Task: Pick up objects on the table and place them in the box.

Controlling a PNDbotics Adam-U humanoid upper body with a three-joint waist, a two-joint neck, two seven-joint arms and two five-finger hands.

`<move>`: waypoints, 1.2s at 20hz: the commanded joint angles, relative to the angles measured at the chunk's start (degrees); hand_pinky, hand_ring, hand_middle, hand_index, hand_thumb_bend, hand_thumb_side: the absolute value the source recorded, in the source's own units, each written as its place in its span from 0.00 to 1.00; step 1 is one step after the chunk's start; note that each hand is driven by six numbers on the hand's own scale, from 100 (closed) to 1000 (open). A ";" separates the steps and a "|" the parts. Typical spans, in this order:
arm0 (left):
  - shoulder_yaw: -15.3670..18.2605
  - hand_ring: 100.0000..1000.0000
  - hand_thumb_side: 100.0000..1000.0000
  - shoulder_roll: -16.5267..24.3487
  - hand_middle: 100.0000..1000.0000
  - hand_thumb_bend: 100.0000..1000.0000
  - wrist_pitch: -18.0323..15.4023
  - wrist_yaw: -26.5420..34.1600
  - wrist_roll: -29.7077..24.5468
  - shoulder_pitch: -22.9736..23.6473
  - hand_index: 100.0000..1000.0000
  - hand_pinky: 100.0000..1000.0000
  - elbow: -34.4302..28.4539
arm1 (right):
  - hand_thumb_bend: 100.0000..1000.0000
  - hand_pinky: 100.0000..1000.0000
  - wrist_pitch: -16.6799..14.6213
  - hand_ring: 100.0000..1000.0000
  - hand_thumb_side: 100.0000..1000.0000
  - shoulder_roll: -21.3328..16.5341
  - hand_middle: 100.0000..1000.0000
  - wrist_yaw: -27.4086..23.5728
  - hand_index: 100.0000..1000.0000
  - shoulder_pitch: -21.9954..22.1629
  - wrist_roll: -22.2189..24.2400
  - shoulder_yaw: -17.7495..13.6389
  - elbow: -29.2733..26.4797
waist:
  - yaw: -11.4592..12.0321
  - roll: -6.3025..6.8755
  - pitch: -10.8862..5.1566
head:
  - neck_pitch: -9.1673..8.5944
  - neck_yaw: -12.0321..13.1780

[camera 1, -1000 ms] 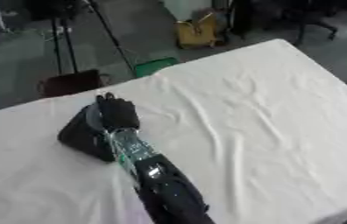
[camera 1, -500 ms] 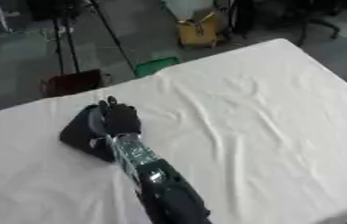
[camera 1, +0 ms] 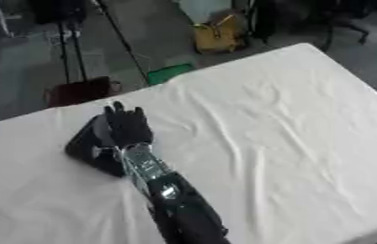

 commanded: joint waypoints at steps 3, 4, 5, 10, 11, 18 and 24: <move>0.18 0.61 0.74 1.01 0.78 0.64 -0.03 0.26 0.08 -0.90 0.87 0.68 -0.86 | 0.41 0.95 0.57 0.85 0.61 0.61 0.88 0.08 0.93 -1.93 -6.52 0.06 -4.76 | 0.00 -0.18 -1.05 | -0.13 -0.21; 0.18 0.61 0.74 1.01 0.78 0.64 -0.03 0.25 0.07 -0.91 0.87 0.68 -0.85 | 0.41 0.95 0.71 0.85 0.61 0.59 0.88 -0.23 0.93 -1.96 -7.94 0.04 -5.14 | -0.02 -0.19 -1.05 | -0.13 -0.21; 0.19 0.61 0.74 1.03 0.78 0.64 -0.03 0.25 0.08 -0.90 0.87 0.68 -0.84 | 0.40 0.95 0.74 0.84 0.61 0.44 0.87 -0.66 0.92 -2.21 -9.05 0.11 -5.47 | -0.08 -0.21 -1.07 | -0.13 -0.22; 0.26 0.61 0.73 1.12 0.78 0.64 -0.04 0.21 0.15 -0.89 0.87 0.68 -0.83 | 0.39 0.94 -0.19 0.83 0.60 -1.10 0.87 -3.94 0.91 -3.84 -11.67 1.13 -7.10 | -0.26 -0.37 -1.10 | -0.18 -0.16; 0.28 0.61 0.74 1.13 0.78 0.64 -0.03 0.20 0.18 -0.86 0.87 0.68 -0.82 | 0.38 0.93 -0.41 0.83 0.59 -1.38 0.86 -4.46 0.91 -4.08 -11.97 1.34 -7.39 | -0.30 -0.39 -1.10 | -0.18 -0.13; 0.53 0.61 0.74 1.28 0.78 0.64 -0.05 0.07 0.44 -0.53 0.87 0.68 -0.77 | 0.32 0.90 -2.66 0.80 0.56 -5.75 0.84 -10.01 0.90 -5.84 -13.26 3.50 -10.67 | -0.95 -0.33 -1.16 | -0.17 0.28; 0.92 0.61 0.73 1.32 0.78 0.64 -0.18 -0.11 1.11 -0.19 0.87 0.68 -0.70 | 0.28 0.86 -6.93 0.77 0.54 -12.11 0.83 -17.07 0.90 -6.63 -11.46 6.65 -12.07 | -1.85 -0.33 -0.83 | -0.42 0.73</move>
